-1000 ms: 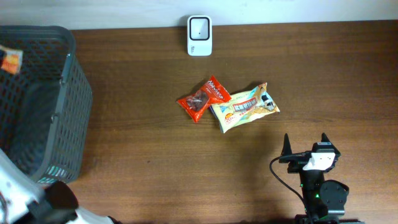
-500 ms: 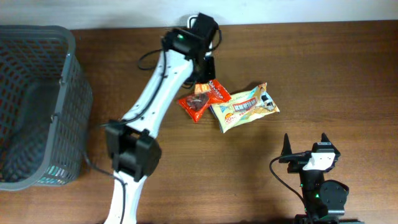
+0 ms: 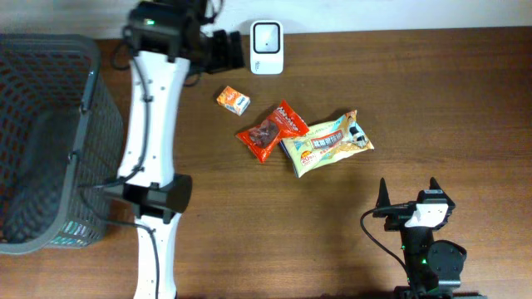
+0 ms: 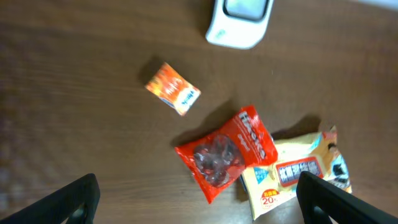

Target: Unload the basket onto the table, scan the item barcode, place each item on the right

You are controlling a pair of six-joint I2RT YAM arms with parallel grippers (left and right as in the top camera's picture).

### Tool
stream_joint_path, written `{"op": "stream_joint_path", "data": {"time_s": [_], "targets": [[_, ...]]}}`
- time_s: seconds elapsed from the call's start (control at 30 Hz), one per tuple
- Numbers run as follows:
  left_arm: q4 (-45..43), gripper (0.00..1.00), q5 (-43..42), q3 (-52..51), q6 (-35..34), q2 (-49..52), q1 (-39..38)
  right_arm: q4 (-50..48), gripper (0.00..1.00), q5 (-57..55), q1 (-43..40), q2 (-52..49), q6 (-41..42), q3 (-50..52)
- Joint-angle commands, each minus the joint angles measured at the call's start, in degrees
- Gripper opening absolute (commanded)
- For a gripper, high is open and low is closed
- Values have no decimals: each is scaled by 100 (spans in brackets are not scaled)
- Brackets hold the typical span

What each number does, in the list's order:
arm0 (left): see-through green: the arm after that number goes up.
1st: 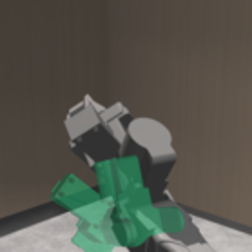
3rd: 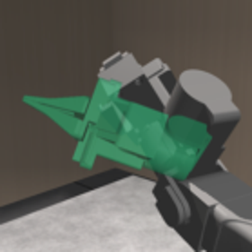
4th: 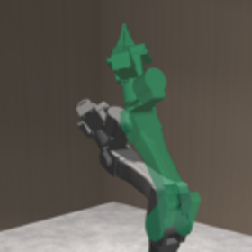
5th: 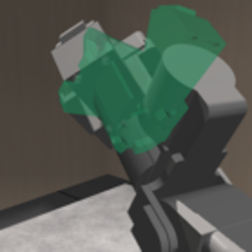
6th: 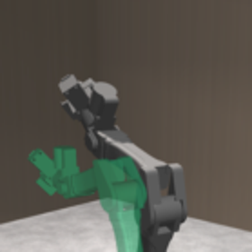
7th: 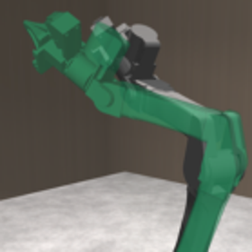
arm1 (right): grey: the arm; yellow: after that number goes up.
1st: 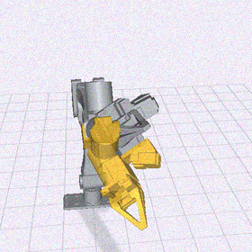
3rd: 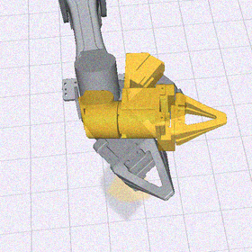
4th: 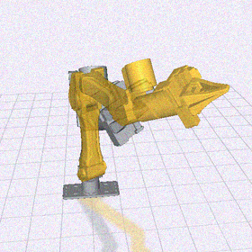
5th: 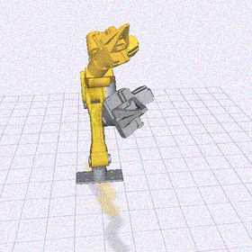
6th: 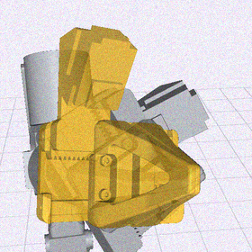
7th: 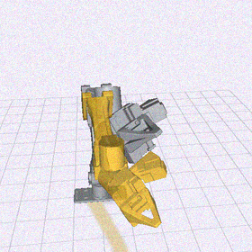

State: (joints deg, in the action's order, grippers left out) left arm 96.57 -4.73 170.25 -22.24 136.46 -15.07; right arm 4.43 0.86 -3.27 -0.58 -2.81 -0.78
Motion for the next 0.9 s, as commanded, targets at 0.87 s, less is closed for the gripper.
{"op": "stream_joint_path", "data": {"time_s": [0.87], "targets": [[-2618,99,914,-8273,-2063,-2492,5515,11,98,-26,31,37,4,46]]}}
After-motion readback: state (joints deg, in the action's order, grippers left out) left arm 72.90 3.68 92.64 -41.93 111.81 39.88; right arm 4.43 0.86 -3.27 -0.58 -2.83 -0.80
